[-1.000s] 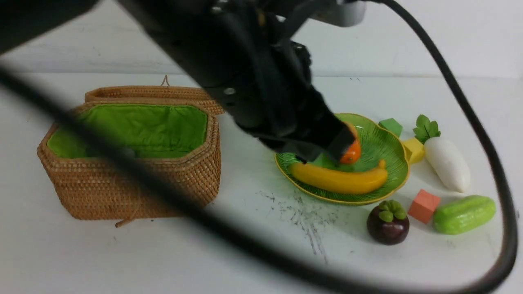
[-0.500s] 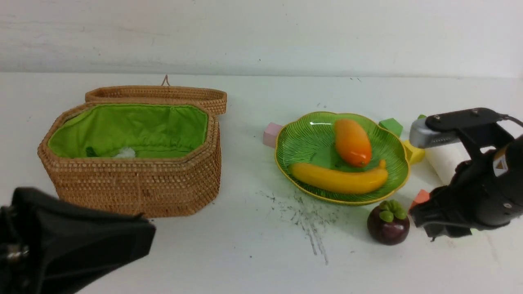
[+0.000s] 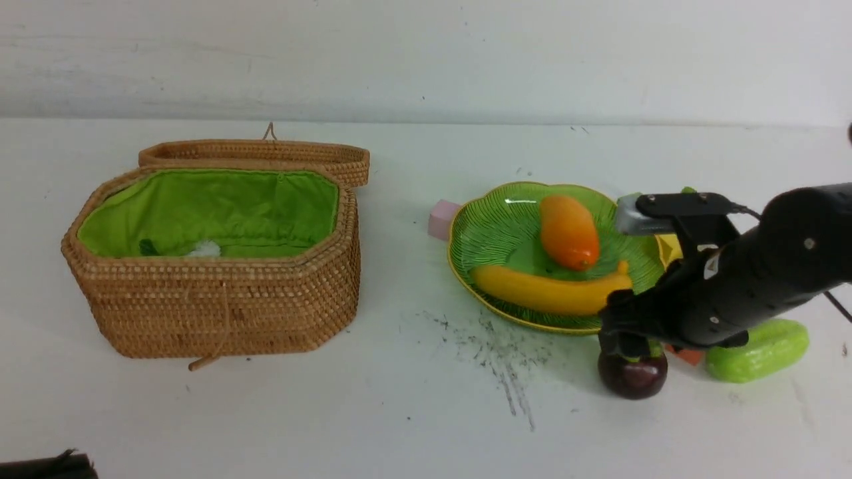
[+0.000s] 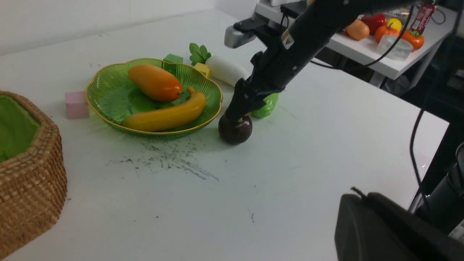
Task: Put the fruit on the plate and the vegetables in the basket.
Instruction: Use the right arm to grab a mangosteen and put it into the right plate
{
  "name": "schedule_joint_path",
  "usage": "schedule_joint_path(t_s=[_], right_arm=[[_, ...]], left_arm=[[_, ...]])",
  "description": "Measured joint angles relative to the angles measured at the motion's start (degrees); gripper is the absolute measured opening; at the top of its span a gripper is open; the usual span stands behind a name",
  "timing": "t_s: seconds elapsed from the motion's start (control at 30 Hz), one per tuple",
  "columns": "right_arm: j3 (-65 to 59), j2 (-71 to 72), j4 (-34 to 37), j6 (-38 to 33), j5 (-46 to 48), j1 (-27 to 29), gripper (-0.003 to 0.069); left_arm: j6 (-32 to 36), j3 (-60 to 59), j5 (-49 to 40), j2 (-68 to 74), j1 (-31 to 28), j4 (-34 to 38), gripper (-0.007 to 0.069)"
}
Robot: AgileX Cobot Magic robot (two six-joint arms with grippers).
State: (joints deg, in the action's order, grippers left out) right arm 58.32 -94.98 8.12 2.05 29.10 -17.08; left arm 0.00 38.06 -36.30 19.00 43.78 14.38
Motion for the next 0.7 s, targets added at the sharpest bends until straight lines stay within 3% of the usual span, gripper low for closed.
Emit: schedule_joint_path(t_s=[0.7], right_arm=[[1.3,-7.9,-1.3,-0.4,-2.6,0.0,0.0576]], left_arm=[[0.0,-0.9,1.8,0.0,0.0,1.4,-0.0013]])
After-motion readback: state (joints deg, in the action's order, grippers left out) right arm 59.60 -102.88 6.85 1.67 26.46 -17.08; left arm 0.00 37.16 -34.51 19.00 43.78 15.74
